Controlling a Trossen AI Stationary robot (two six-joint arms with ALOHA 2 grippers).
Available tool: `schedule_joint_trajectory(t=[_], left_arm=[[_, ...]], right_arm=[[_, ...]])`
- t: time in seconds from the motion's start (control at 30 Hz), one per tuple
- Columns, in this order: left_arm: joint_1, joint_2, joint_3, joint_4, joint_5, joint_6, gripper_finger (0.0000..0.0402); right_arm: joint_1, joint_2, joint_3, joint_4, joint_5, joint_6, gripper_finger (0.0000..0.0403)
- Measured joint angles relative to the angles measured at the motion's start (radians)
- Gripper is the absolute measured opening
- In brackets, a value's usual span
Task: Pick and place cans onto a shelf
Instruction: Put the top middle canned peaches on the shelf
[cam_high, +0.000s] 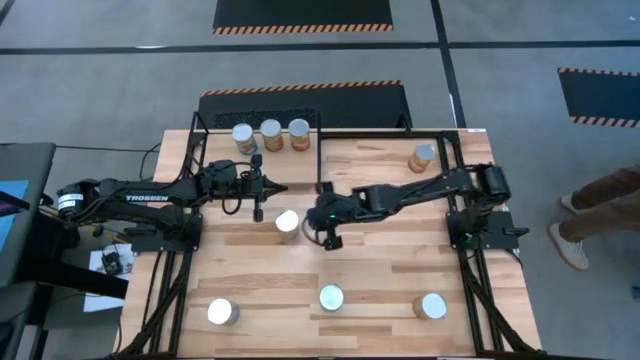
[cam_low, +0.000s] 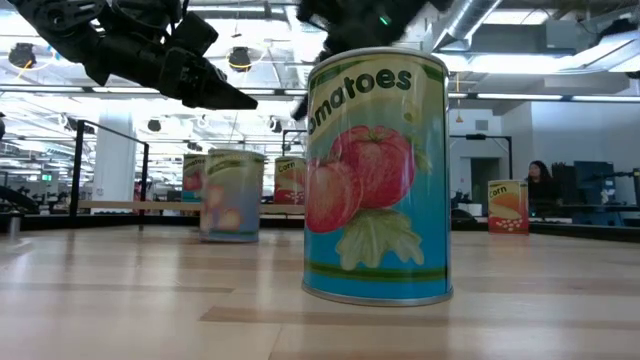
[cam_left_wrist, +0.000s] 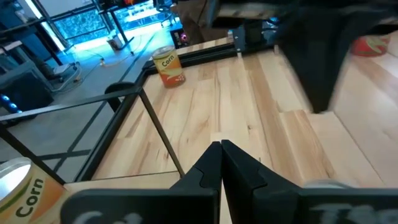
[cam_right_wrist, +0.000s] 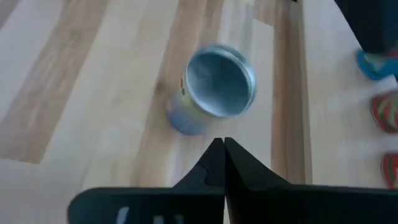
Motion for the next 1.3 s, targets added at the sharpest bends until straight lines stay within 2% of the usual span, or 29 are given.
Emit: schedule_joint_trajectory(t=[0.17, 0.23, 0.4, 0.6, 0.77, 0.87, 1.07, 1.2, 1.3], left_arm=[[-0.027, 0.000, 0.000, 0.001, 0.006, -0.004, 0.0000], [-0.053, 0.000, 0.000, 0.000, 0.007, -0.015, 0.0000], [-0.143, 0.000, 0.008, -0.019, -0.004, -0.036, 0.0000], [-0.254, 0.000, 0.066, -0.186, -0.090, -0.035, 0.0000], [-0.303, 0.000, 0.125, -0.398, -0.177, -0.065, 0.0005], [-0.312, 0.001, 0.148, -0.478, -0.189, -0.121, 0.0020], [-0.365, 0.006, 0.149, -0.491, -0.182, -0.192, 0.0067], [-0.409, 0.050, 0.155, -0.446, -0.229, -0.231, 0.0096], [-0.433, 0.106, 0.183, -0.474, -0.271, -0.209, 0.0113]], right_arm=[[0.001, -0.115, -0.277, 0.324, -0.001, 0.054, 0.0018], [0.005, -0.169, -0.375, 0.400, -0.001, 0.086, 0.0011], [0.024, -0.295, -0.558, 0.553, 0.047, 0.152, 0.0008], [0.079, -0.365, -0.727, 0.742, 0.121, 0.181, 0.0017], [0.101, -0.370, -0.782, 0.815, 0.162, 0.183, 0.0010], [0.101, -0.372, -0.792, 0.837, 0.163, 0.184, 0.0012], [0.096, -0.372, -0.792, 0.837, 0.165, 0.191, 0.0018], [0.096, -0.372, -0.792, 0.836, 0.165, 0.194, 0.0014], [0.096, -0.372, -0.792, 0.835, 0.165, 0.206, 0.0013]])
